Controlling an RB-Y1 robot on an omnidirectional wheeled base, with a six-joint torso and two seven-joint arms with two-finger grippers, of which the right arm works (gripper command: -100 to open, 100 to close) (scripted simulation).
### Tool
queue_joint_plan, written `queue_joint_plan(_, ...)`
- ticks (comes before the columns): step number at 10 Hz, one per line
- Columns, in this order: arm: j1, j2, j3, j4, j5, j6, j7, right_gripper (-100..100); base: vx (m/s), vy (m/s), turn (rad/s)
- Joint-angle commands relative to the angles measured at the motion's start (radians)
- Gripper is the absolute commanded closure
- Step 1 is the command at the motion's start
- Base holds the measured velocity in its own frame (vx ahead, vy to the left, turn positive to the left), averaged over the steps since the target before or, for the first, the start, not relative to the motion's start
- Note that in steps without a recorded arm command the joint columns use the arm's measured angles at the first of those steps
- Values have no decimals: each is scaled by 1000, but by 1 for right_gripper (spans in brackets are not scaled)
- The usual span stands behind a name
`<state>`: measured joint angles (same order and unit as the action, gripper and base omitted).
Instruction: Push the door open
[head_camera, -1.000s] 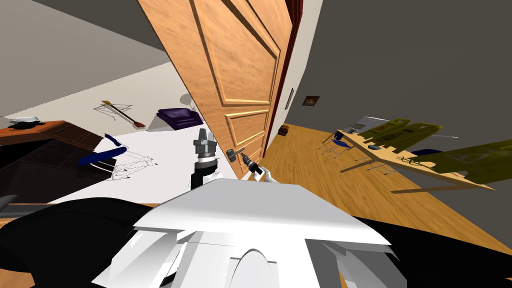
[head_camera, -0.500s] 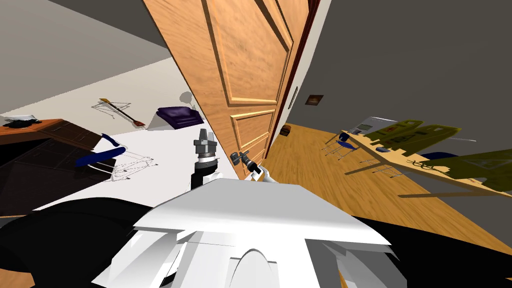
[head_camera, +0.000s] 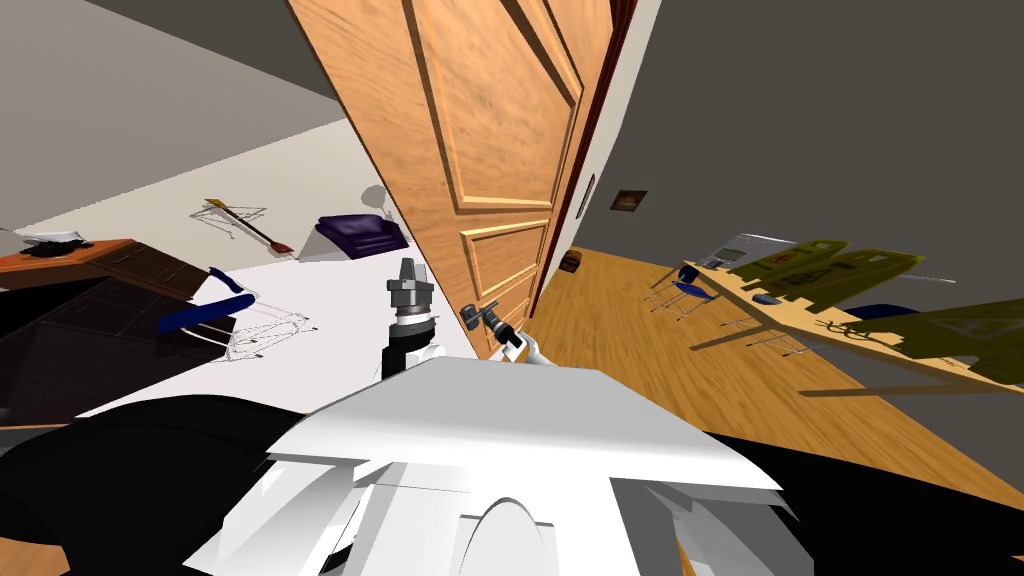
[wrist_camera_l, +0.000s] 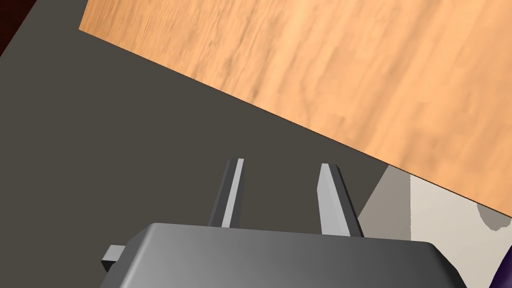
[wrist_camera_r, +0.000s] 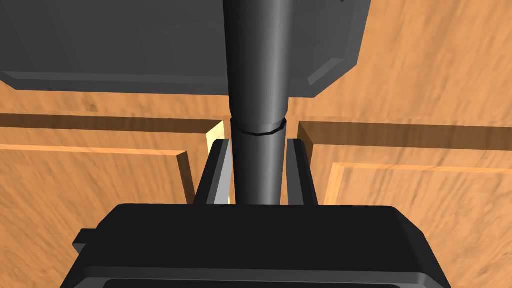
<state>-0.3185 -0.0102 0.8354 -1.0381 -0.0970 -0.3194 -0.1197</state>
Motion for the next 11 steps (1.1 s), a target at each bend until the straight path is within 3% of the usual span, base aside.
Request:
queue_joint_plan(1,0,-1,-1,0,0,0,0,100,0,0,0)
queue_joint_plan(6,47,-38,-33,-36,54,7,-17,100,69,148,-96)
queue_joint_plan(11,99,-58,-70,-76,116,14,-36,100,95,189,-121)
